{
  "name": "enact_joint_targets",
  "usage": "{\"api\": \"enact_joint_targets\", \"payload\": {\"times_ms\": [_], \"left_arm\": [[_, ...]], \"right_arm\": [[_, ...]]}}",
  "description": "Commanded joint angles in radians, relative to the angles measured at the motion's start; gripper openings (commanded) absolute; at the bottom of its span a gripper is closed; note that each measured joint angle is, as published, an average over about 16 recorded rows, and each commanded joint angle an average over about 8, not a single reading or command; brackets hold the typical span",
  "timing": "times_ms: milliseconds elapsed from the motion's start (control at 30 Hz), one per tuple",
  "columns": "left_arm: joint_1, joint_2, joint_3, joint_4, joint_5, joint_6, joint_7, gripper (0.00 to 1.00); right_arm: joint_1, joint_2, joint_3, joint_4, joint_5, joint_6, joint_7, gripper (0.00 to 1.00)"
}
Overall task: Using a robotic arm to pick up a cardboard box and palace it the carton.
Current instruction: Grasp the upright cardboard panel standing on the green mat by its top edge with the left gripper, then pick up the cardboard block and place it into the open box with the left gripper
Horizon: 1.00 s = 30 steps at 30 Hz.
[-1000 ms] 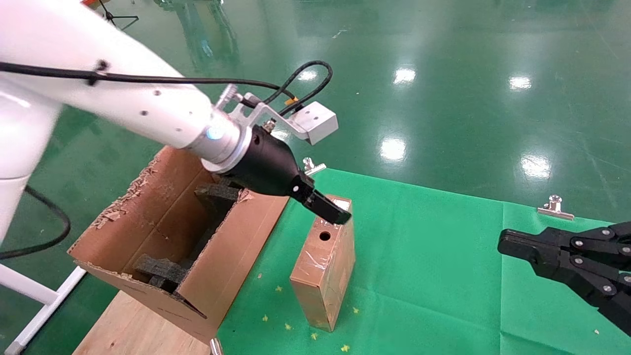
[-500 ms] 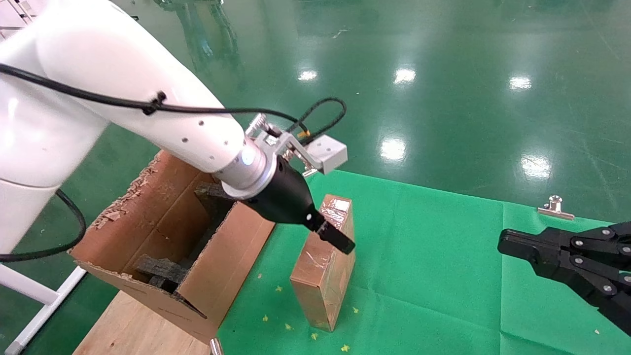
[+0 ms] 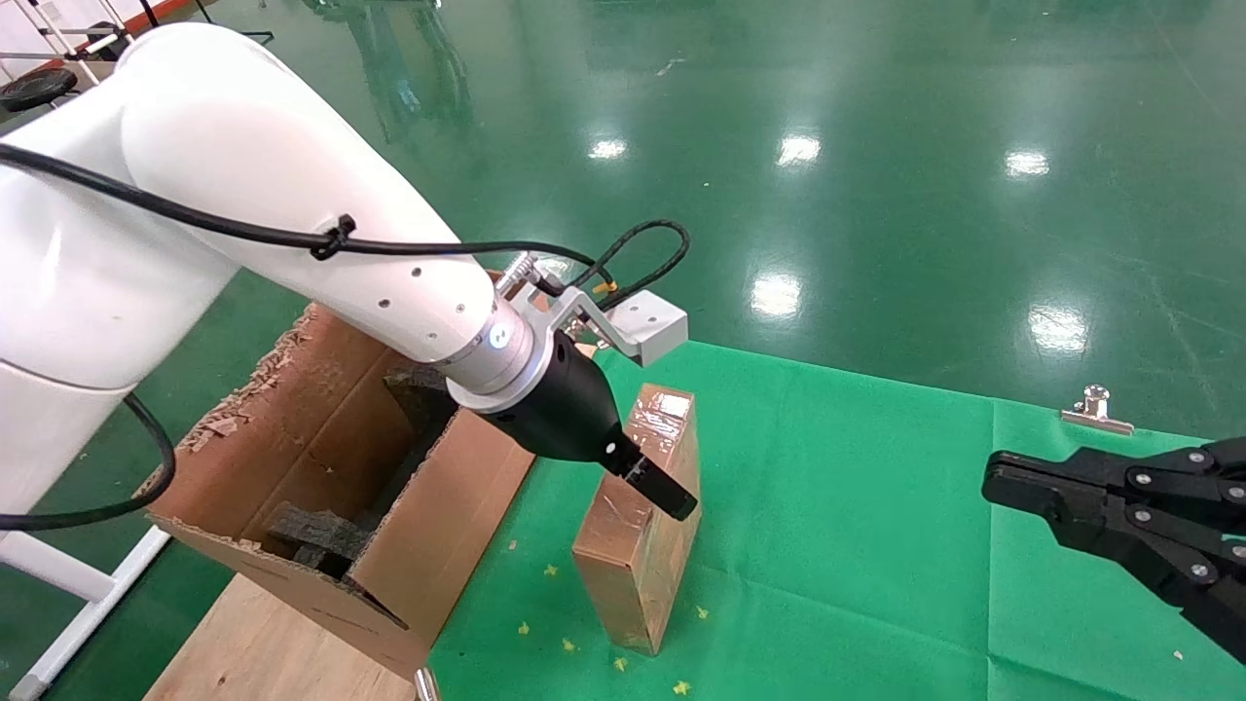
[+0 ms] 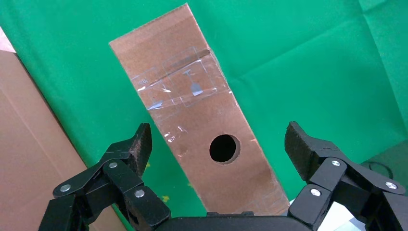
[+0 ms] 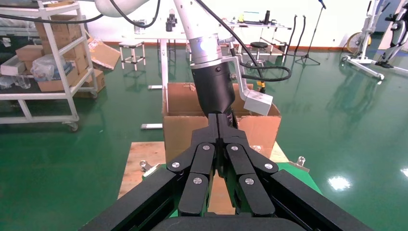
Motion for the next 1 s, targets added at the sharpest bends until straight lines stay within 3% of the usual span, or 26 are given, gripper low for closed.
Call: {"api": "enact_joint_targets", "payload": {"times_ms": [33,100,1000], "left_arm": [[0.000,0.000,0.000,0.000,0.000,-0.001,0.000,0.05],[0.000,0.000,-0.002,0.000,0.000,-0.001,0.000,0.00],[-0.005,-0.002,-0.011,0.013,-0.002,-0.005,0.018,0.00]], "right_arm": [[0.000,0.000,0.000,0.000,0.000,0.000,0.000,1.00],[0.000,0.000,0.000,0.000,0.000,0.000,0.000,1.00],[0.000,0.000,0.000,0.000,0.000,0.000,0.000,1.00]]}}
